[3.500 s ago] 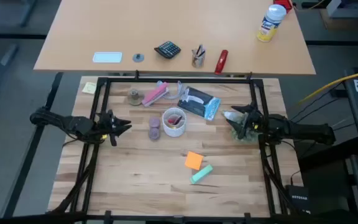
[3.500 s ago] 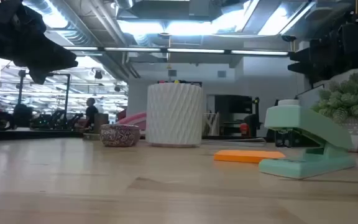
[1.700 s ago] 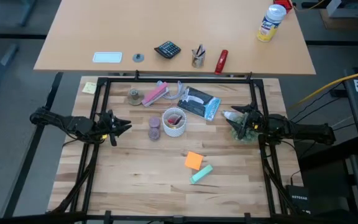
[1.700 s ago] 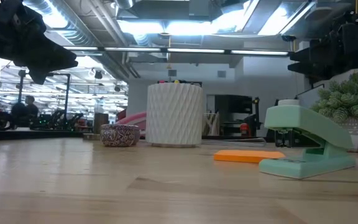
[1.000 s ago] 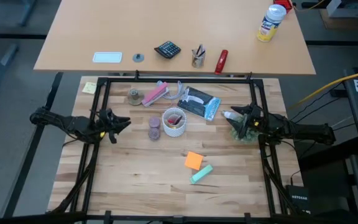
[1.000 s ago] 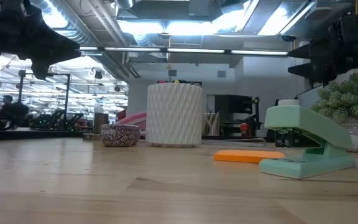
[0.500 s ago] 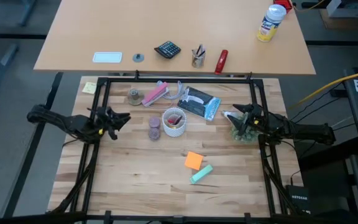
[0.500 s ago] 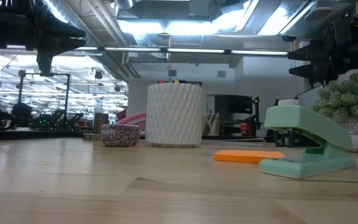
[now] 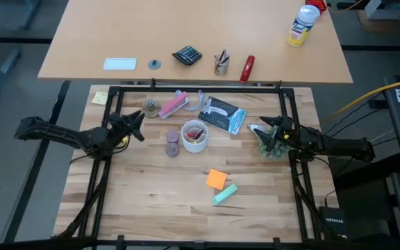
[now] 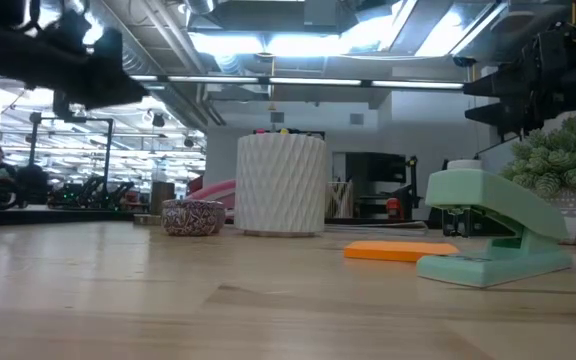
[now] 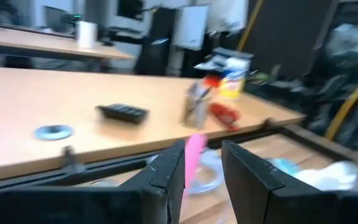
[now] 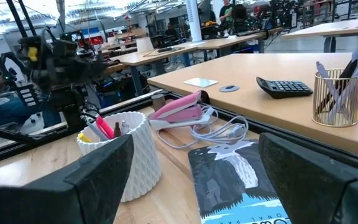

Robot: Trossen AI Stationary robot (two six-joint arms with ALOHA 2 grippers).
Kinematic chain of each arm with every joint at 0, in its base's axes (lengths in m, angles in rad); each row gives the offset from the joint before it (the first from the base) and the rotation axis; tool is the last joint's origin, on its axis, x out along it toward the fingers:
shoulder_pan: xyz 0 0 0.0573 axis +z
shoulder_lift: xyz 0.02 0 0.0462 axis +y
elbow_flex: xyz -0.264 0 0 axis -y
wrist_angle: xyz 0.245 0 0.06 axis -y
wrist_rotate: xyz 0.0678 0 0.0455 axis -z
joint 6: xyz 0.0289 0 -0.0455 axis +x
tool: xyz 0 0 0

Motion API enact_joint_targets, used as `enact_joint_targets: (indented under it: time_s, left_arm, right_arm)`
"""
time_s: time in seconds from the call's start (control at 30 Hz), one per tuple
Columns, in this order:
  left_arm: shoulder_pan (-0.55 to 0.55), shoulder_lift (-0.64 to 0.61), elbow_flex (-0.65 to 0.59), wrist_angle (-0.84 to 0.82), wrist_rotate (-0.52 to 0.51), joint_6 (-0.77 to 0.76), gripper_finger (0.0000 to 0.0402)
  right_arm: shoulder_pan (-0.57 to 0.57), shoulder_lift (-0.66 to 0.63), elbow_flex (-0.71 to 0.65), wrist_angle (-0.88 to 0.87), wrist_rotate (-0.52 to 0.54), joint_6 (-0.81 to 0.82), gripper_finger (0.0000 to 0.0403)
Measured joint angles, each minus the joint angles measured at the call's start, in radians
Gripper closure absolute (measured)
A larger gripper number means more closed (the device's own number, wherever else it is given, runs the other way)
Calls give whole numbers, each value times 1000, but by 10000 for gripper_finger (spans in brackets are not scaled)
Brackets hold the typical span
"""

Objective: Screw lightbulb
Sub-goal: Move the lamp to the center of the table

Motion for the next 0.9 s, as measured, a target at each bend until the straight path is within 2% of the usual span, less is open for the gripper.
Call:
enact_joint_targets:
  time_s: [0.27,0.47,0.63,0.77,0.9]
  left_arm:
    - [150,56,0,-292,5,-249,304]
    - [241,107,0,-380,143,-358,300]
    - [309,155,0,-385,229,-394,253]
    - [352,184,0,-382,243,-382,202]
    - [391,207,0,-377,246,-320,171]
  right_arm:
    - [0,0,0,-1,0,-2,52]
    - [0,0,0,-1,0,-3,52]
    - [0,0,0,-1,0,-3,52]
    - [0,0,0,-1,0,-3,52]
    - [0,0,0,-1,0,-12,52]
